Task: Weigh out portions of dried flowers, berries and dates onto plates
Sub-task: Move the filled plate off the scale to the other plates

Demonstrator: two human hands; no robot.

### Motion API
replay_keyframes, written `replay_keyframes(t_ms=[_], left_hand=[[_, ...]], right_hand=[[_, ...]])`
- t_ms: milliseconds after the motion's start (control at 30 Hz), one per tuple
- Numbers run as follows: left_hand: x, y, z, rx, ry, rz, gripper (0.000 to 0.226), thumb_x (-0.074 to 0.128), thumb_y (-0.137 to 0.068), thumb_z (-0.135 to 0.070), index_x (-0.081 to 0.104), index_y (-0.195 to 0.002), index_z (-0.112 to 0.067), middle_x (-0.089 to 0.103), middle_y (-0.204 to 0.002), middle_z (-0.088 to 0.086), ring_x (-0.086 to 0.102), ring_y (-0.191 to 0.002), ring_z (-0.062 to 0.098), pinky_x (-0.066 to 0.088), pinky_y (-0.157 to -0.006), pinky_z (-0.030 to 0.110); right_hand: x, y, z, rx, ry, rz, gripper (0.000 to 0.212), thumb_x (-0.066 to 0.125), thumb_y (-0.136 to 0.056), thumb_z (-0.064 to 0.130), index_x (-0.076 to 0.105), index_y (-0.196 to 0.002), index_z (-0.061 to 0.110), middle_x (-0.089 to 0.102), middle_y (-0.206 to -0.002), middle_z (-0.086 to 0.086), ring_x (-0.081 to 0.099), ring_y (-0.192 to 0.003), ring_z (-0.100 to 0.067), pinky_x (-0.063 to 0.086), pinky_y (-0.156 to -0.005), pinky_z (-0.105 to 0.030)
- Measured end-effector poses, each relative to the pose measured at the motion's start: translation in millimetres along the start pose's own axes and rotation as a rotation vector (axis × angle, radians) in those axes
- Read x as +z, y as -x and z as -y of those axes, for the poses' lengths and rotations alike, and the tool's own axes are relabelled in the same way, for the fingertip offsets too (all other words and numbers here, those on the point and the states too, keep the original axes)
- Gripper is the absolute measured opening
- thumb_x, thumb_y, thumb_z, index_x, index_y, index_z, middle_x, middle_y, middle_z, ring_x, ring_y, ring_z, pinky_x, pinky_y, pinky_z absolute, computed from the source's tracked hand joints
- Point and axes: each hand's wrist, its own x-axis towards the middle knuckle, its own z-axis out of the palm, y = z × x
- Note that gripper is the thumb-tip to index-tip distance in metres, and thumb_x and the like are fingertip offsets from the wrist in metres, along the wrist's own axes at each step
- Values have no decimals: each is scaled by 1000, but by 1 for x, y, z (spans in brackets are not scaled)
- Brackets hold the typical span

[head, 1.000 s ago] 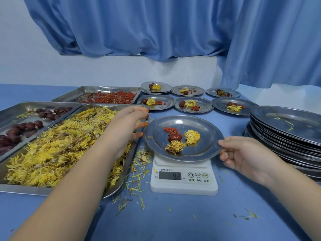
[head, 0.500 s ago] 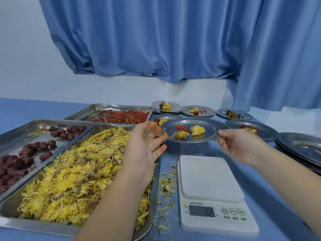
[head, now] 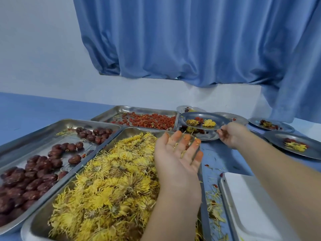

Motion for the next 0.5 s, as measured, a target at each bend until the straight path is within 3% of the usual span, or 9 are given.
replay_keyframes(t_ms=[200,367,500], left_hand=[[0,-1,-2,-15,62,-8,39,49,-94,-46,71,-104,-15,76,-100,8,74,-90,27,53,-86,42],[2,-2,1,-33,69,-11,36,51,-93,-44,71,-101,-15,75,-104,8,75,-85,26,53,-79,39],[2,-2,1,-28,64,-7,35,51,-93,-42,71,-102,-15,74,-106,8,75,-84,25,53,-78,39]], right_hand=[[17,-30,-15,15,1,-30,20,36,-97,-2,48,-106,11,49,-76,-6,48,-55,-10,40,-32,-13],[23,-39,-24,67,29,-18,20,39,-98,-1,48,-82,5,52,-73,-9,48,-53,-11,38,-29,-13],[22,-37,-25,88,14,-11,11,46,-96,-2,54,-104,2,54,-76,-9,52,-59,-13,41,-30,-15]])
